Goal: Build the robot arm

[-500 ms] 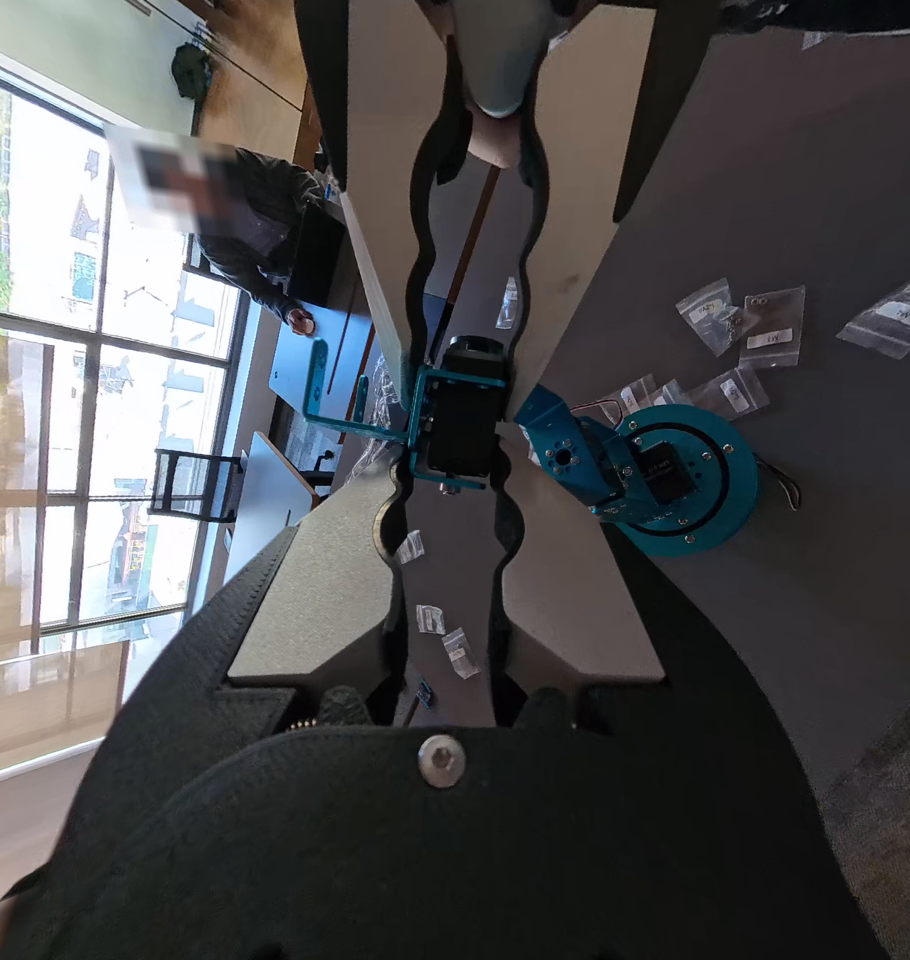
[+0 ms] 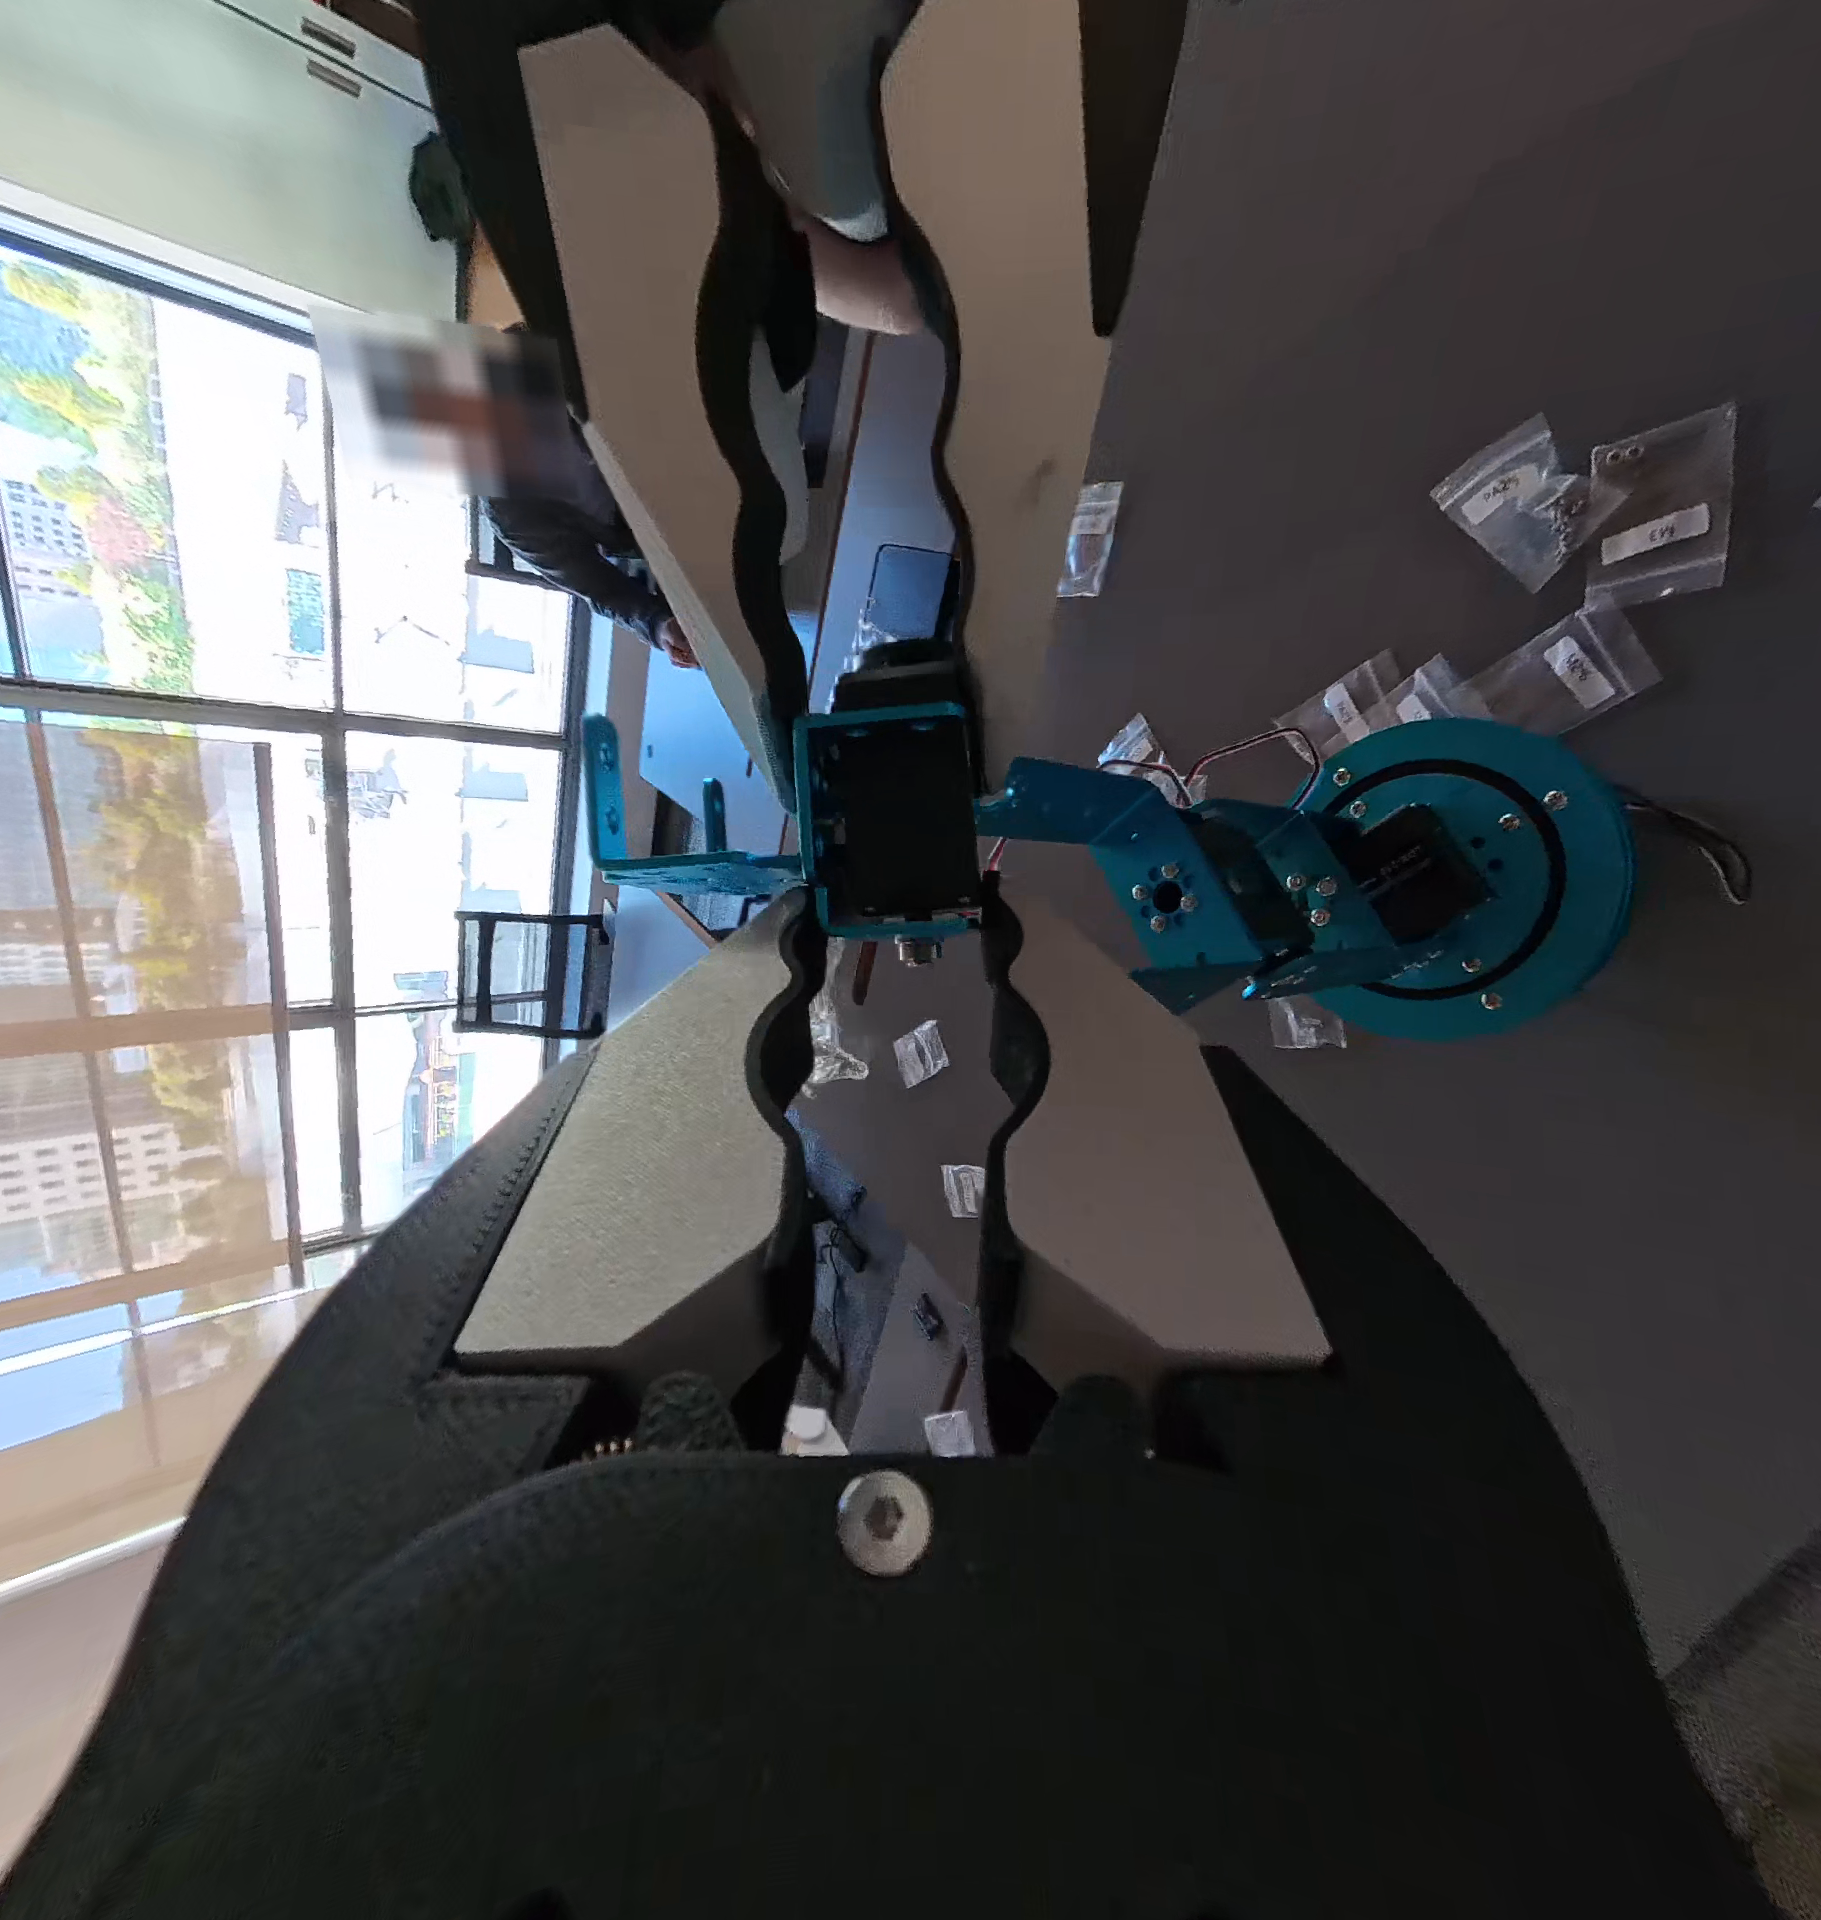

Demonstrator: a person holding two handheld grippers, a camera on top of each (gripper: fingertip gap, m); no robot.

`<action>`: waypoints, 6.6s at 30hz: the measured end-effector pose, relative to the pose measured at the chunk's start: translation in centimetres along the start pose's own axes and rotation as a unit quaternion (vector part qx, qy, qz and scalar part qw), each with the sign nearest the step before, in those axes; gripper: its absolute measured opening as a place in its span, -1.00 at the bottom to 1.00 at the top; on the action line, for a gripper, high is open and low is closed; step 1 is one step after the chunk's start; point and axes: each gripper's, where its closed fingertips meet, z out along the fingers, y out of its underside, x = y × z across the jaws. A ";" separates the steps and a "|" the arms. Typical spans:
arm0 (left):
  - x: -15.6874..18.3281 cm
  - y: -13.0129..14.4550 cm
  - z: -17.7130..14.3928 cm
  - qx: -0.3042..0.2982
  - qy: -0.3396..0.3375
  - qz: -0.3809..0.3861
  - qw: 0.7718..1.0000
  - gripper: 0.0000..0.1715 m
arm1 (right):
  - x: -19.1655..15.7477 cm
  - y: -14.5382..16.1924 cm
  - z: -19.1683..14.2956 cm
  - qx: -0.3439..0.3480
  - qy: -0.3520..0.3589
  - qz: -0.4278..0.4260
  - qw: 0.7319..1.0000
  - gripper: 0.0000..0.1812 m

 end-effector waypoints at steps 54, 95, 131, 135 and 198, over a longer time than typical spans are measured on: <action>4.0 3.6 0.7 0.433 0.120 -0.353 0.821 -0.59 | 0.9 0.6 3.6 0.172 -0.042 0.427 0.887 -0.71; 2.3 3.6 0.3 0.435 0.003 -0.407 0.803 -0.72 | 0.8 0.5 3.5 0.193 -0.062 0.425 0.882 -0.72; 2.1 3.6 0.1 0.485 -0.031 -0.436 0.758 -0.72 | 0.5 -0.5 3.7 0.127 -0.081 0.387 0.910 -0.72; 2.6 3.7 0.4 0.472 -0.017 -0.431 0.769 -0.64 | 0.5 -0.6 3.7 0.089 -0.112 0.451 0.881 -0.71; 0.6 4.2 -0.8 0.489 0.163 -0.503 0.694 -0.70 | -0.1 2.2 5.5 -0.045 -0.140 0.579 0.802 -0.72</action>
